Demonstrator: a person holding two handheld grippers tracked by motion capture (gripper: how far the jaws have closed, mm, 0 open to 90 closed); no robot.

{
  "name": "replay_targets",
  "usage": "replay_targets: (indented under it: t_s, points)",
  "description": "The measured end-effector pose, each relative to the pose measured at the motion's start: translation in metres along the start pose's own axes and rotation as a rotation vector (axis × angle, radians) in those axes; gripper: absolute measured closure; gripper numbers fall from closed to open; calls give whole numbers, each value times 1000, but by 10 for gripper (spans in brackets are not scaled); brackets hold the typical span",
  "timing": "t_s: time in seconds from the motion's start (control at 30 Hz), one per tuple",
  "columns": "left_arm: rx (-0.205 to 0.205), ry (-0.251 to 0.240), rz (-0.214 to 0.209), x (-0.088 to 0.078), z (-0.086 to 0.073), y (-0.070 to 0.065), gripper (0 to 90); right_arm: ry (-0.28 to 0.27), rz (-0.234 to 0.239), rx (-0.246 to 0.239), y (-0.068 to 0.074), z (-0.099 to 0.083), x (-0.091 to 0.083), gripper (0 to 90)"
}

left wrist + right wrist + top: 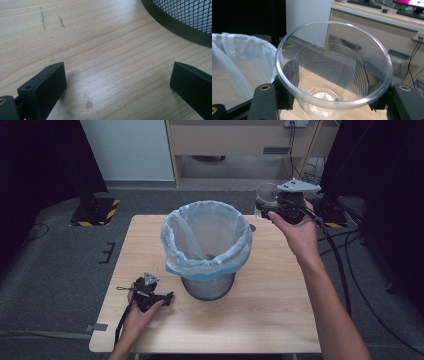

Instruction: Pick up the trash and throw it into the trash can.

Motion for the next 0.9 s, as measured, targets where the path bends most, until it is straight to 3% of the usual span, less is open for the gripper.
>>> replay_targets:
  t_s: [0.33, 0.9]
  points:
    - [0, 0, 0, 0, 0, 0, 0, -26, 54, 4, 10, 10, -7, 369]
    - [-1, -1, 0, 0, 0, 0, 0, -36, 86, 7, 23, 22, -8, 370]
Point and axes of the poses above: each handheld gripper's, and its own axes: x roughly forward along the jaws, z roughly out of its top, y roughly to its left, the point moved 2 cm from there along x, roughly forward along the jaws, and after that the axes turned 15 degrees about -z, right-handed, at the moved point
